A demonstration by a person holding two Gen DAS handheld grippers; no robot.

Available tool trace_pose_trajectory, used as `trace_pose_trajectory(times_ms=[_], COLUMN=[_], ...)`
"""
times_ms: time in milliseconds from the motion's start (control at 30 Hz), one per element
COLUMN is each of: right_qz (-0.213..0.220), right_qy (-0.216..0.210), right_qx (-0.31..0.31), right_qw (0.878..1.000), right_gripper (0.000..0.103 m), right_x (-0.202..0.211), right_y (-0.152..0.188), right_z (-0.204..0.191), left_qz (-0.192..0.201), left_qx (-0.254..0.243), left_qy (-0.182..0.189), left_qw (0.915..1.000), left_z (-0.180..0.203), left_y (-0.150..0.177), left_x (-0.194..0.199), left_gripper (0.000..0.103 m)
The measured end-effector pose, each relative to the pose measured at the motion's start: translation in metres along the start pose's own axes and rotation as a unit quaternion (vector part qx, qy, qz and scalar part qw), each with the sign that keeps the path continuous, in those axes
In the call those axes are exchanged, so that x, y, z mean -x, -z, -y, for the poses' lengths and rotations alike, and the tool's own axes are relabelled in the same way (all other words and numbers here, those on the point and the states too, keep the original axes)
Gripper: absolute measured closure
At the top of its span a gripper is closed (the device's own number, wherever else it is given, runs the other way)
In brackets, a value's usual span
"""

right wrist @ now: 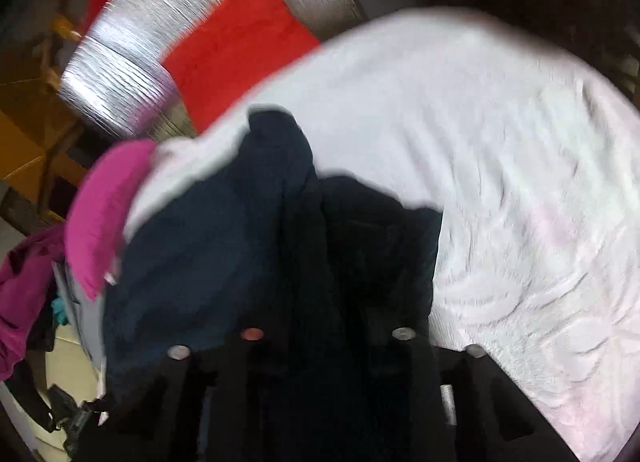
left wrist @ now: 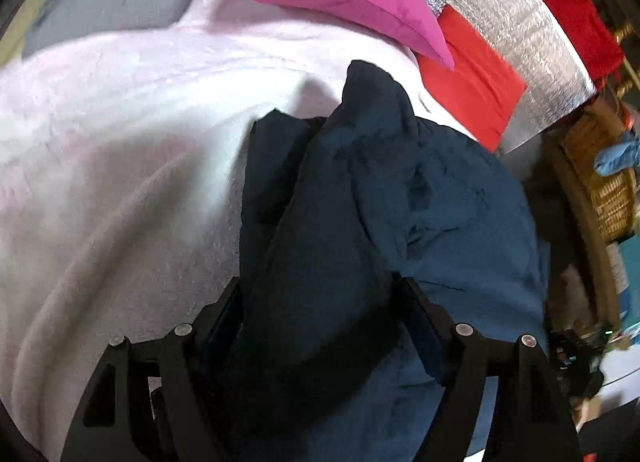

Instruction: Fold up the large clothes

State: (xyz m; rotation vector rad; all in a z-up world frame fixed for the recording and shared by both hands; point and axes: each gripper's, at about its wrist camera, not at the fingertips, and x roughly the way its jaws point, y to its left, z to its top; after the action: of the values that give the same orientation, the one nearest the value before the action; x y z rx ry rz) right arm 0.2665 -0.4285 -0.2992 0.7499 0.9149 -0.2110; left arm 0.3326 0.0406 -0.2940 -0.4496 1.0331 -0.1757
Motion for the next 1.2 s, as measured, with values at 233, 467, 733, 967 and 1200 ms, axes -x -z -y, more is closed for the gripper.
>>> trace_pose_trajectory(times_ms=[233,467,733,967,1200], right_qz=[0.086,0.090,0.041,-0.022,0.057], right_qy=[0.004,-0.025,-0.015,0.027,-0.045], right_qx=[0.031,0.101,0.129,0.142,0.137], right_qw=[0.996,0.990,0.991,0.989,0.988], right_gripper=[0.028,0.058,0.059,0.059,0.052], right_x=[0.078,0.114,0.082,0.042,0.092], right_y=[0.022,0.065,0.074,0.071,0.063], right_z=[-0.013,-0.046,-0.054,-0.051,-0.062], left_qz=[0.082,0.128,0.128,0.139,0.156], left_qx=[-0.088,-0.170,-0.189,-0.217,-0.228], left_qy=[-0.046,-0.076,-0.106,-0.130,-0.145], left_qw=[0.9916,0.9742,0.9678,0.9575,0.9501], left_z=[0.029,0.065,0.071,0.082,0.089], left_y=[0.017,0.039,0.045,0.050,0.053], left_x=[0.065,0.085,0.079,0.075,0.077], left_gripper=[0.025,0.022,0.022,0.022,0.022])
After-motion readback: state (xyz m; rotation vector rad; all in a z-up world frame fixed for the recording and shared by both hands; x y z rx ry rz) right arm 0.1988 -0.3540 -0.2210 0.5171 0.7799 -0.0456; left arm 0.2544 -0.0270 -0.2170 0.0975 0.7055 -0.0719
